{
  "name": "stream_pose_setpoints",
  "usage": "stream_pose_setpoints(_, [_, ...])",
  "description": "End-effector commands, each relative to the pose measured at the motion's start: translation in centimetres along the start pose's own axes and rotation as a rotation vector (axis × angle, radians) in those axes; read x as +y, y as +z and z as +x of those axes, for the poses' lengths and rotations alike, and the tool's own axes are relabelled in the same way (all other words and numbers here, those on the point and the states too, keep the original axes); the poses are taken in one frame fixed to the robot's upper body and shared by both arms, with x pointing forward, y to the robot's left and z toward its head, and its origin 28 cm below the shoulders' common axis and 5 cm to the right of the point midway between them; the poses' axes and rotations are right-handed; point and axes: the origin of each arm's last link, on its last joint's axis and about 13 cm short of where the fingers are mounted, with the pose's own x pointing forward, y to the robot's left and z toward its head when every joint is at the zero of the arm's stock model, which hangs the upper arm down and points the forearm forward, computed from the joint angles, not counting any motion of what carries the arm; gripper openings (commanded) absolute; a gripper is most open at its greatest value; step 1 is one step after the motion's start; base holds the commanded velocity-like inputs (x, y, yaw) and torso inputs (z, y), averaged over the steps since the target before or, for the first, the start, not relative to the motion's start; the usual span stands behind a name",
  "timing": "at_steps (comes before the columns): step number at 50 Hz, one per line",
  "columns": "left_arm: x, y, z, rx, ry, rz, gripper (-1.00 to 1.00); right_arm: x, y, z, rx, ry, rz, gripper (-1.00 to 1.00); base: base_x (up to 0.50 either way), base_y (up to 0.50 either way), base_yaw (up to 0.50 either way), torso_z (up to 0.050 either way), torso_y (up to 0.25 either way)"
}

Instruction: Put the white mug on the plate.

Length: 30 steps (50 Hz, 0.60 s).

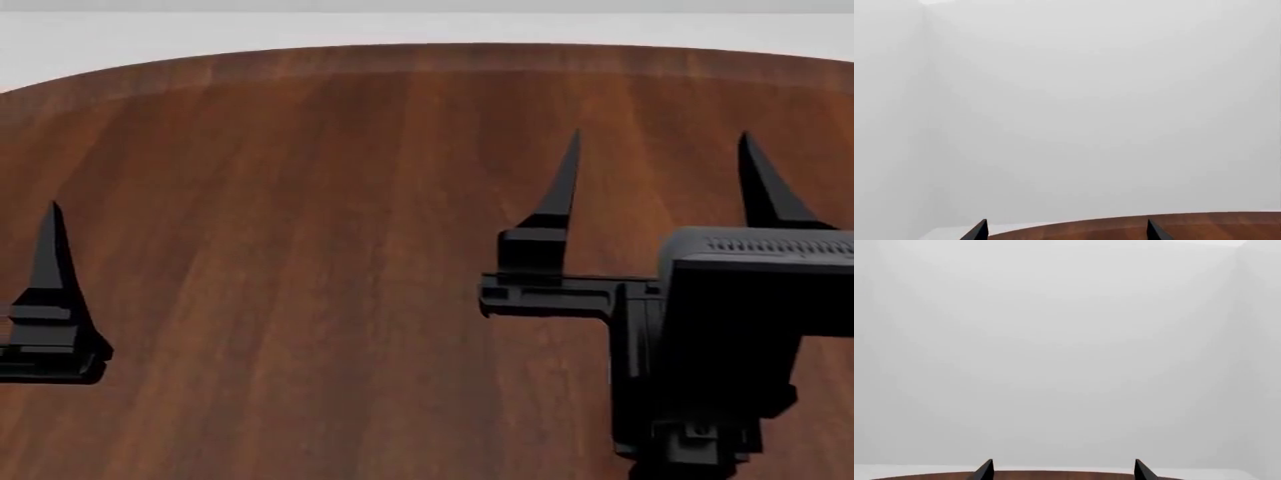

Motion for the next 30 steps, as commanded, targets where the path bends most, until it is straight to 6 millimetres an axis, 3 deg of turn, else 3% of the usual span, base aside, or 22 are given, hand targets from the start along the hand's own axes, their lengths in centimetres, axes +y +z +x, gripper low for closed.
stream_pose_setpoints(1, [-0.08,0.12,-0.03,-0.002,-0.004,0.0,1.0,-0.24,0.12,-0.2,0.001,-0.009,-0.004,1.0,0.0,0.0,0.0,0.0,0.0])
stream_pose_setpoints(30, [0.07,0.0,-0.17,0.0,0.0,0.0,1.0,-0.07,0.54,-0.25,-0.001,-0.011,0.012,1.0,0.0,0.0,0.0,0.0,0.0])
